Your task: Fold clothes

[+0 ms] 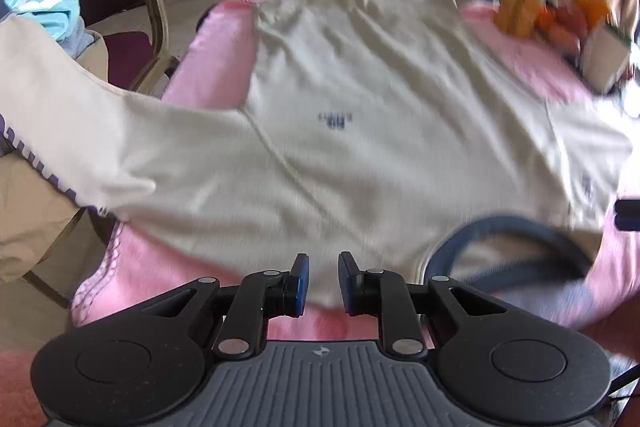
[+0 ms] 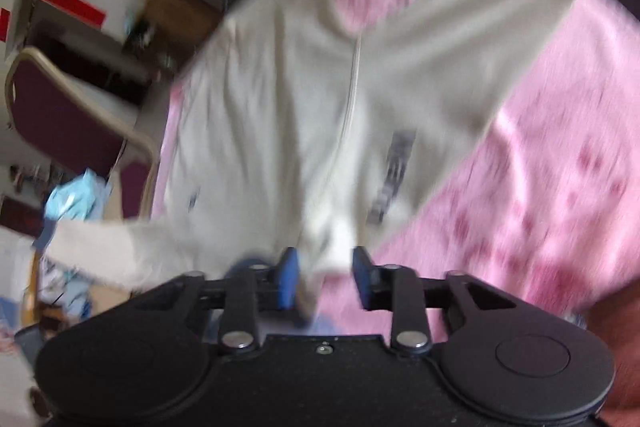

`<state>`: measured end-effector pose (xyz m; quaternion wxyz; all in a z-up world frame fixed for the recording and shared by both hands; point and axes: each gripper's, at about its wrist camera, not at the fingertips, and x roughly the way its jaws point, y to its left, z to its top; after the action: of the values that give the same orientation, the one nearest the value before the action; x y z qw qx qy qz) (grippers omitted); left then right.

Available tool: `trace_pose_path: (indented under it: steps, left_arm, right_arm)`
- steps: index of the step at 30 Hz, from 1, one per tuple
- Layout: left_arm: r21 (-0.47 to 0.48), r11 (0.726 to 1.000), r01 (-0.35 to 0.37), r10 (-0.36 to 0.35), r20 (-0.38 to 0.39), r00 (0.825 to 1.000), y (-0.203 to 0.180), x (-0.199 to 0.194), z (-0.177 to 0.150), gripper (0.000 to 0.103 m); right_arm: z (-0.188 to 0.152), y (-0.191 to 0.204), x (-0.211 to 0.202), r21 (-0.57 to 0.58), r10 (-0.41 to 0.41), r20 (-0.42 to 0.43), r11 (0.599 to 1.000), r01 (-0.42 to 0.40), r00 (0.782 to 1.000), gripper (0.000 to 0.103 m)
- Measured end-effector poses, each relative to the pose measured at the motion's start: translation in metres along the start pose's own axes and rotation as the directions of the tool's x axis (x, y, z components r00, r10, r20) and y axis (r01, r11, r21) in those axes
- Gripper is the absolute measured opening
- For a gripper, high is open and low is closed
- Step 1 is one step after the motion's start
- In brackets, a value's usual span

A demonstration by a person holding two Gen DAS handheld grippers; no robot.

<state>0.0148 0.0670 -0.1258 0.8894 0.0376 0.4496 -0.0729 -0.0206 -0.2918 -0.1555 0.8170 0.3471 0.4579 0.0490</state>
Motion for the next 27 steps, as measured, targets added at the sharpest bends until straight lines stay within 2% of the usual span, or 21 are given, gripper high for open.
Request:
trace_pose_path:
  steps: [2, 4, 7, 8, 10, 11, 13, 15, 17, 19, 24, 25, 26, 27]
  left_arm:
    - [0.01, 1.0, 0.004, -0.004, -0.005, 1.0, -0.008, 0.011, 0.006, 0.019]
    - [0.058, 0.998, 0.005, -0.005, -0.014, 1.0, -0.021, 0.02, 0.005, 0.02]
    - [0.133, 0.991, -0.005, 0.009, -0.031, 0.999, -0.034, 0.027, 0.0, 0.02]
    - [0.155, 0.988, -0.012, 0.019, -0.038, 0.999, -0.035, 0.028, -0.003, 0.02]
    - [0.18, 0.983, -0.022, 0.032, -0.053, 0.998, -0.036, 0.031, -0.006, 0.02]
    - [0.187, 0.982, -0.026, 0.038, -0.062, 0.997, -0.036, 0.033, -0.008, 0.021]
    - [0.204, 0.978, -0.034, 0.049, -0.069, 0.996, -0.037, 0.032, -0.011, 0.022]
    - [0.224, 0.974, -0.043, 0.059, -0.066, 0.996, -0.04, 0.031, -0.014, 0.022]
    - [0.239, 0.97, -0.051, 0.068, -0.062, 0.996, -0.042, 0.03, -0.015, 0.022]
    - [0.247, 0.967, -0.056, 0.072, -0.058, 0.996, -0.042, 0.03, -0.016, 0.022]
    - [0.255, 0.965, -0.059, 0.075, -0.052, 0.996, -0.043, 0.03, -0.017, 0.022]
    - [0.256, 0.965, -0.06, 0.076, -0.052, 0.996, -0.044, 0.03, -0.017, 0.022]
    - [0.259, 0.964, -0.061, 0.076, -0.051, 0.996, -0.044, 0.03, -0.017, 0.022]
    - [0.26, 0.964, -0.062, 0.077, -0.05, 0.996, -0.044, 0.03, -0.017, 0.022]
  right_arm:
    - [0.0, 0.011, 0.004, -0.08, -0.054, 0.066, 0.995, 0.06, 0.996, 0.019]
    - [-0.002, 0.029, 0.018, -0.184, -0.098, 0.087, 0.976, 0.113, 0.991, 0.019]
    - [-0.011, 0.044, 0.034, -0.338, -0.207, 0.088, 0.914, 0.224, 0.974, 0.019]
    - [-0.012, 0.045, 0.036, -0.348, -0.246, 0.1, 0.899, 0.266, 0.964, 0.019]
    - [-0.005, 0.03, 0.025, -0.258, -0.253, 0.116, 0.926, 0.275, 0.961, 0.021]
    - [0.002, 0.017, 0.016, -0.166, -0.247, 0.121, 0.95, 0.265, 0.961, 0.025]
    - [0.01, -0.013, 0.006, 0.019, -0.241, 0.115, 0.971, 0.24, 0.964, 0.025]
    - [0.015, -0.04, 0.001, 0.183, -0.22, 0.107, 0.963, 0.198, 0.97, 0.024]
    - [0.016, -0.062, 0.0, 0.318, -0.18, 0.1, 0.938, 0.141, 0.979, 0.02]
    - [0.016, -0.065, 0.002, 0.346, -0.174, 0.117, 0.93, 0.124, 0.978, 0.02]
    - [0.023, -0.056, 0.011, 0.332, -0.204, 0.165, 0.933, 0.14, 0.965, 0.019]
    - [0.023, -0.053, 0.012, 0.32, -0.221, 0.17, 0.934, 0.158, 0.96, 0.016]
    - [0.024, -0.05, 0.014, 0.308, -0.24, 0.175, 0.934, 0.178, 0.955, 0.005]
    - [0.024, -0.049, 0.014, 0.286, -0.268, 0.175, 0.934, 0.212, 0.947, 0.003]
